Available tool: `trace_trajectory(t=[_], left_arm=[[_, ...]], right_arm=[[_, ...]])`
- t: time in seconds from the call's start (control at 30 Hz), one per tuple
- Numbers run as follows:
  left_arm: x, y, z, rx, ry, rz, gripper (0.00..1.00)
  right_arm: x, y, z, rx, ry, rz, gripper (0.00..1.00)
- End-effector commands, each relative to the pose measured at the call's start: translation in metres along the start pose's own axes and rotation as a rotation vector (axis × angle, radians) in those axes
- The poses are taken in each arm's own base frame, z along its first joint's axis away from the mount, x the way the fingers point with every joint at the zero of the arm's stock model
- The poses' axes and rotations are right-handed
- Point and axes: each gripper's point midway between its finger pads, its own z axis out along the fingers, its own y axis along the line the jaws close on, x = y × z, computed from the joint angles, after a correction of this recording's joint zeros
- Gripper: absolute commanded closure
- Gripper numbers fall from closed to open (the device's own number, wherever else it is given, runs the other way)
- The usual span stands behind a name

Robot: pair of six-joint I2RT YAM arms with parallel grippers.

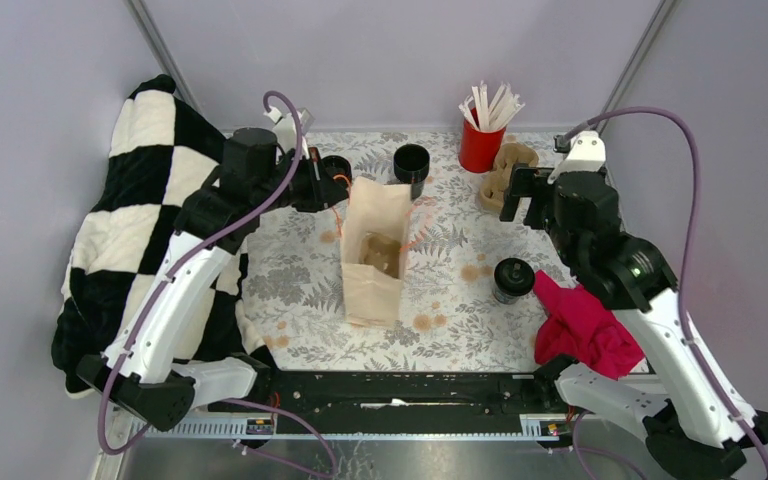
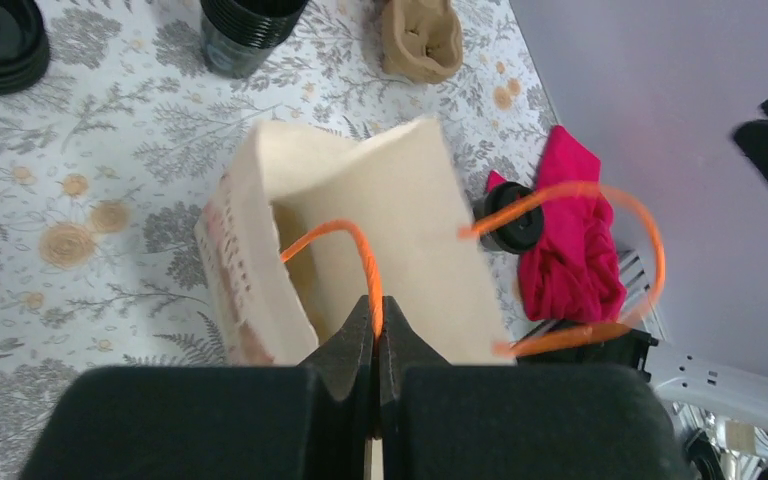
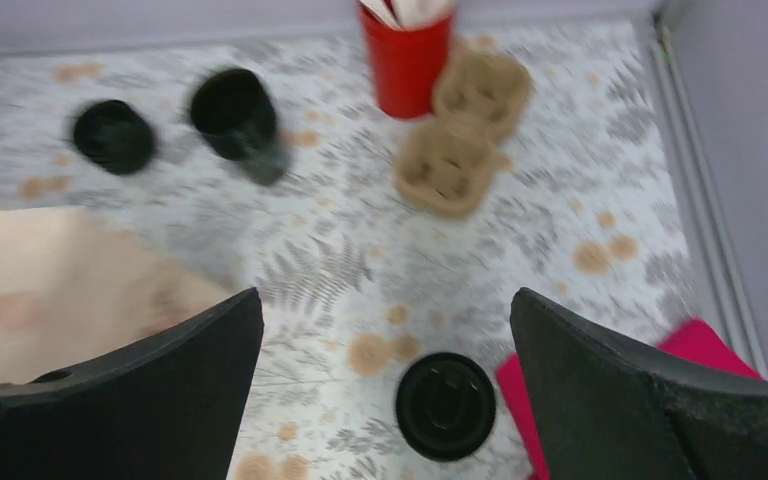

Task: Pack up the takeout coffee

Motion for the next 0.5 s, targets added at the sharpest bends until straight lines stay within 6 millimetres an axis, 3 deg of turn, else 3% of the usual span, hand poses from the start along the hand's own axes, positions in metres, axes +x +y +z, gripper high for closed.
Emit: trace_trajectory(t=[0.0,0.07,0.17,0.27,0.47], left_arm=[[-0.029,0.003,-0.016,-0.023,-0.042,0.084,1.0],[-0.035,-0.001,-0.02,0.005,-0.05,0.103,1.0],[-0.028,-0.003,-0.012,0.043,-0.012,0.089,1.0],[-0.011,-0.001,-0.004,0.077,0.028,0.062,1.0],[0.002,-0.01,-0.007,0.161,0.03,0.075,1.0]], right_arm=[[0.046,-0.04,0.025,0.182,0.151,0.041,0.0],[0.081,-0.041,0.041,0.168,0.315,0.019,0.0],[0.138,-0.028,0.053,0.105,0.593,0.0,0.0],[0.161,-0.02,0.054,0.074,0.673,0.029,0.0],[0.206,-0.041,0.049,0.176,0.841,-0.03,0.0]])
